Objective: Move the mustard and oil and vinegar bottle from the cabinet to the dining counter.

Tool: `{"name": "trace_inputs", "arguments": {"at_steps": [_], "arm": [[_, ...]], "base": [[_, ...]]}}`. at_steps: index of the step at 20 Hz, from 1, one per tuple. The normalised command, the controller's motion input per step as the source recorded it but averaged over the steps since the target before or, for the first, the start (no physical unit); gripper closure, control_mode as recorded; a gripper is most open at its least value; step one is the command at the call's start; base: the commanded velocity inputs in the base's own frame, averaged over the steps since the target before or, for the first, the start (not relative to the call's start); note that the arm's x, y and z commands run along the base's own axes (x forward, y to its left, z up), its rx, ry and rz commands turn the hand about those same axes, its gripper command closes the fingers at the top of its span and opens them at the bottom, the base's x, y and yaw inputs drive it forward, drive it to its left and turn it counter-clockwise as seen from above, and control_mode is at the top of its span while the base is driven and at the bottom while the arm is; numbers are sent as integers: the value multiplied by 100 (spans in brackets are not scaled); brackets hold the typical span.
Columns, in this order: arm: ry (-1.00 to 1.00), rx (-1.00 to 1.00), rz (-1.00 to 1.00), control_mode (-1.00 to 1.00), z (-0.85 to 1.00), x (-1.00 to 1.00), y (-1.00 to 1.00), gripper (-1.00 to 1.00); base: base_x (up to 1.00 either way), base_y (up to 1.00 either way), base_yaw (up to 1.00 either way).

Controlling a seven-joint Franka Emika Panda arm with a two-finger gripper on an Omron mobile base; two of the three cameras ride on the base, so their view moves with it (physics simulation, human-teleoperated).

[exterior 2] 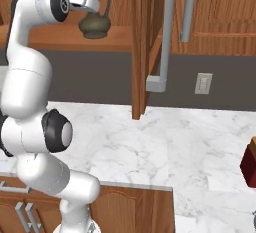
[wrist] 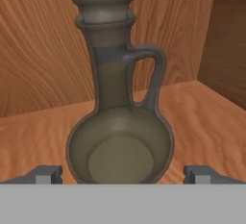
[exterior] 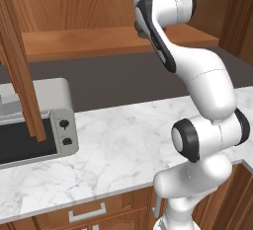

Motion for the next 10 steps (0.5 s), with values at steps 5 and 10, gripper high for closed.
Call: {"name": "trace_inputs", "arguments": {"at_steps": [5, 10], "arm": [[0, 0, -3, -100, -2, 14, 0, -100], [0, 0, -2, -100, -2, 13, -1, -100]], "base": [[0, 0, 0], [0, 0, 0]]}}
